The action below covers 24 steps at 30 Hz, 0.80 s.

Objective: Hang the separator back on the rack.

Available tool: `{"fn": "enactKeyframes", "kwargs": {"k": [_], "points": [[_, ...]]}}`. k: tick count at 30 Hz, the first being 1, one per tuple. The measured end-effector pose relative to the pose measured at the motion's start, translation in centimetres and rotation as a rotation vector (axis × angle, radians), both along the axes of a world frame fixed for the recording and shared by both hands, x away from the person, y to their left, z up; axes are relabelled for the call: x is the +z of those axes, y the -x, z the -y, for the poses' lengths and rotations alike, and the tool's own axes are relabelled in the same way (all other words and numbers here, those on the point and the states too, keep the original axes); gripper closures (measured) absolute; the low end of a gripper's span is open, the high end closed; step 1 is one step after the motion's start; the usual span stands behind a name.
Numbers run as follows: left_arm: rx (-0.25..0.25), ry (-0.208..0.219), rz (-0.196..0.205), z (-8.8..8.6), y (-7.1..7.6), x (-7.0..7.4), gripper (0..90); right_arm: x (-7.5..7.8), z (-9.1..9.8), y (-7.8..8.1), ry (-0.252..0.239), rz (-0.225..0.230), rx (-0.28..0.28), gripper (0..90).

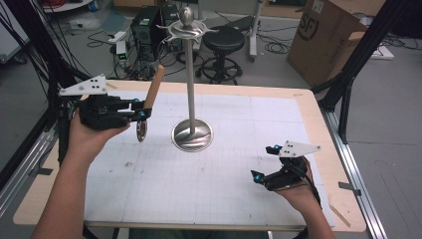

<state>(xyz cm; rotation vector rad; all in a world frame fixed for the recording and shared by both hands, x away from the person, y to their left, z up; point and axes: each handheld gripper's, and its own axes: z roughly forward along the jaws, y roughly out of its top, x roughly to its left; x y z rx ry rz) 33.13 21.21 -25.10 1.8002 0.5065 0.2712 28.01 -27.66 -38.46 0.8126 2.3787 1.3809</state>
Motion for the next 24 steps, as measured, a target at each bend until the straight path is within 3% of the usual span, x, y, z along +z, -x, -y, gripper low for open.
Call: {"fn": "enactKeyframes", "kwargs": {"k": [8, 24], "points": [[0.009, -0.013, 0.015, 0.6, -0.5, 1.2, 68.8, 0.4, 0.0, 0.1, -0.008, 0.011, 0.003, 0.5], [0.037, 0.002, 0.033, 0.2, -0.8, 3.8, 68.8, 0.4, -0.2, 0.1, -0.006, 0.015, 0.004, 0.5]]}}
